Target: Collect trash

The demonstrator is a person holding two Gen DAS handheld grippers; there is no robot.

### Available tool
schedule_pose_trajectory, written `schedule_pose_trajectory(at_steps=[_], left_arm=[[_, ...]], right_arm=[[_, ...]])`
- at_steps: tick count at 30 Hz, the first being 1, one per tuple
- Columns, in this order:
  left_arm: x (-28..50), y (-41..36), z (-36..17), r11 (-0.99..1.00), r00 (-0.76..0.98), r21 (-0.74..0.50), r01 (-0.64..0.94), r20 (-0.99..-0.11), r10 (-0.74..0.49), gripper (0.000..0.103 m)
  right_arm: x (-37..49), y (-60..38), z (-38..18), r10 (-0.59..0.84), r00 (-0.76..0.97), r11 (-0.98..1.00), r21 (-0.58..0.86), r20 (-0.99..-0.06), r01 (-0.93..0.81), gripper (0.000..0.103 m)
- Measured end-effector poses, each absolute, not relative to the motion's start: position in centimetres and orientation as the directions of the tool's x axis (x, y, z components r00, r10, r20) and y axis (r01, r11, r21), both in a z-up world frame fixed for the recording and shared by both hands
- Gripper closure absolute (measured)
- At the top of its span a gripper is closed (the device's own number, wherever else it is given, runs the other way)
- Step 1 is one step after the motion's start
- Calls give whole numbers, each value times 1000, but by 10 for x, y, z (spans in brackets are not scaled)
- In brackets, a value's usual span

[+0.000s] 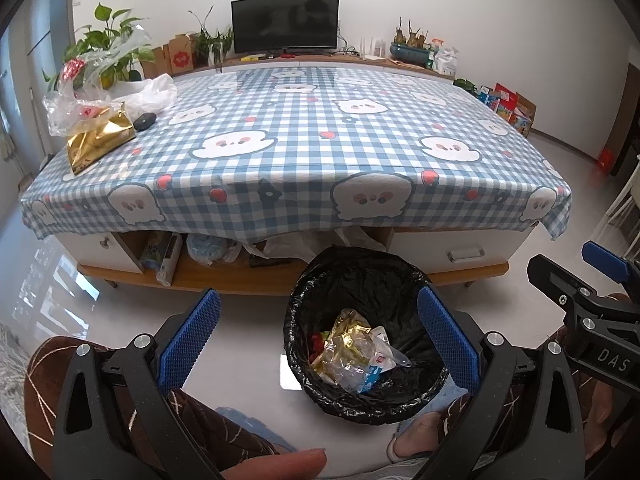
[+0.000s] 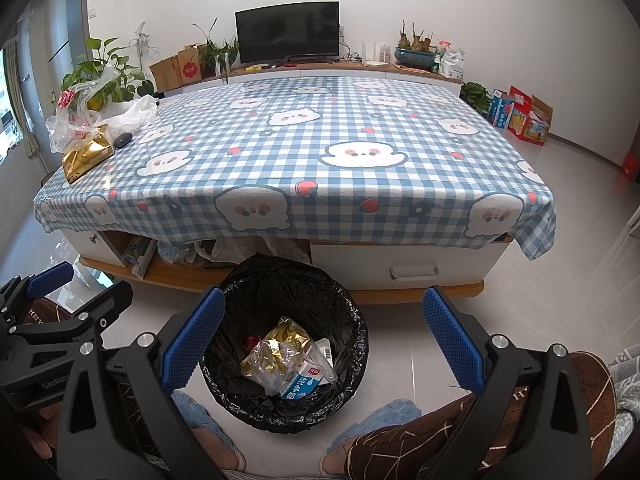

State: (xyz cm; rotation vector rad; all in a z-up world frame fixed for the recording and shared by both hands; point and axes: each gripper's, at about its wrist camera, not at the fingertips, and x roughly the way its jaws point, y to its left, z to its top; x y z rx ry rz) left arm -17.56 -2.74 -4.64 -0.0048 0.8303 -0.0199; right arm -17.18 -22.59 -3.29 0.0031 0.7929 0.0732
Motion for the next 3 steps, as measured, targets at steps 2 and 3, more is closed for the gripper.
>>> schedule_pose_trajectory(at_steps=[2, 3], left_arm=[[-176, -29, -47, 1000, 675, -8, 24, -737, -22, 6], [-176, -29, -47, 1000, 676, -5, 24, -737, -20, 6]], right_arm=[[-172, -226, -33, 67, 700, 997, 31, -711, -64, 8], [-172, -226, -33, 67, 699, 997, 31, -712, -64, 8]])
